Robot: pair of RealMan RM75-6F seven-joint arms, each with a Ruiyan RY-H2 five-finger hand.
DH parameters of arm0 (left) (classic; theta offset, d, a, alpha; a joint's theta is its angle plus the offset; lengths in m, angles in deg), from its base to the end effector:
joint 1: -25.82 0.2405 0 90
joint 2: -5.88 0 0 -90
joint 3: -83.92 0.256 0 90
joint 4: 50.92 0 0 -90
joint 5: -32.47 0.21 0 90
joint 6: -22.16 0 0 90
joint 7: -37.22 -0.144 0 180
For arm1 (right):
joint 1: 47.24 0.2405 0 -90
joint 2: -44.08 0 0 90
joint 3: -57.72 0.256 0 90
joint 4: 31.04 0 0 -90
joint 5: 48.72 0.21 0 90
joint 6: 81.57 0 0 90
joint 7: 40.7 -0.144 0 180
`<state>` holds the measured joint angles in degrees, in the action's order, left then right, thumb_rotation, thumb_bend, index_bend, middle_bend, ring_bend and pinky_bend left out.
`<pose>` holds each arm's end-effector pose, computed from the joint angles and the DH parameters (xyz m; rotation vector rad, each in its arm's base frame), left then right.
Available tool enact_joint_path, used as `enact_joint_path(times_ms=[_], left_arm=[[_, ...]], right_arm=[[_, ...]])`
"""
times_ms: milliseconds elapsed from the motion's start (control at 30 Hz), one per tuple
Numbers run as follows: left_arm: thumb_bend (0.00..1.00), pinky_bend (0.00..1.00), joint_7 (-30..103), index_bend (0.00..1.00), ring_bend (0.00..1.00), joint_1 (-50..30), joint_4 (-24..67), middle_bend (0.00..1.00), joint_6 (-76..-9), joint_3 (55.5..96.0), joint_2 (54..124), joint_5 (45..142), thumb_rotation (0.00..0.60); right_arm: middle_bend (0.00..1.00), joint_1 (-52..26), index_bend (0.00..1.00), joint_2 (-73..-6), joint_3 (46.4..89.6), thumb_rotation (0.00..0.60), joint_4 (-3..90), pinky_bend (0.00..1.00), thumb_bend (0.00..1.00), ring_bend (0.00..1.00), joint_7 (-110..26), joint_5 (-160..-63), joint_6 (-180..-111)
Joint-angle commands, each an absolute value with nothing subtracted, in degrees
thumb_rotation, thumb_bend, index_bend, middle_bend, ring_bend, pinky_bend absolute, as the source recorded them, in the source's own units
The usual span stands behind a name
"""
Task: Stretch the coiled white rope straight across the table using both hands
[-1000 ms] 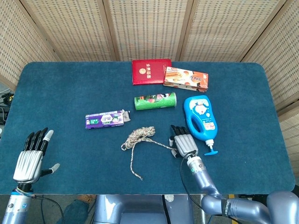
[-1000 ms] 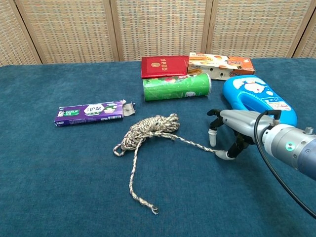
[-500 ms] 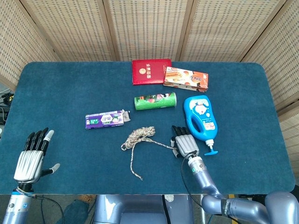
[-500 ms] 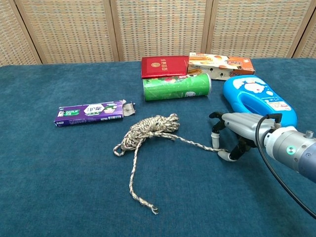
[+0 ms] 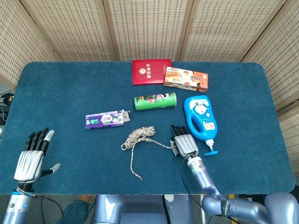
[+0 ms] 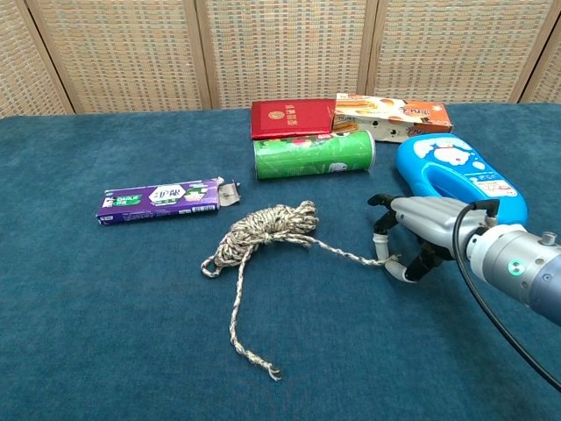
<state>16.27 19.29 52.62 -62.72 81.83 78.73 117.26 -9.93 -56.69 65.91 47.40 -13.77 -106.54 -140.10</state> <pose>-0.2512 0.1805 0.0995 -1.4390 -0.8990 -0.8950 -0.1724 -0.3085 -0.0744 1.7928 -1.0706 0.7989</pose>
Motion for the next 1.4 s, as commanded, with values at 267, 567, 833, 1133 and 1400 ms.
enact_joint_path(times_ms=[267, 567, 833, 1133, 1400], left_arm=[[0.0, 0.0, 10.71, 0.06, 0.0, 14.28, 51.73, 0.0, -57.52, 81.33, 78.42, 121.63, 0.6], [0.14, 0.0, 4.56, 0.4, 0.0, 2.07, 50.95, 0.0, -40.69, 81.52, 80.37, 127.11, 0.6], [0.17, 0.0, 1.52, 0.44, 0.0, -3.18, 48.52, 0.0, -34.77, 80.97, 86.47, 127.53, 0.6], [0.2, 0.0, -7.97, 0.48, 0.0, -8.57, 47.91, 0.0, -25.47, 78.82, 93.52, 116.07, 0.6], [0.22, 0.0, -11.25, 0.52, 0.0, -11.77, 45.93, 0.0, -23.48, 78.51, 96.94, 109.62, 0.6]], right_arm=[[0.0, -10.27, 0.63, -56.55, 66.07, 0.6, 47.76, 0.0, 0.45, 0.0, -14.47, -108.27, -140.74], [0.0, -10.16, 0.63, -56.44, 66.22, 0.6, 48.52, 0.0, 0.45, 0.0, -12.56, -107.49, -140.66], [0.0, -10.04, 0.63, -56.54, 66.1, 0.6, 48.69, 0.0, 0.44, 0.0, -11.15, -106.94, -140.56], [0.0, -9.27, 0.63, -57.13, 66.77, 0.6, 48.71, 0.0, 0.44, 0.0, -9.66, -105.5, -139.94], [0.0, -9.02, 0.63, -57.56, 66.7, 0.6, 47.98, 0.0, 0.45, 0.0, -9.42, -104.99, -139.47]])
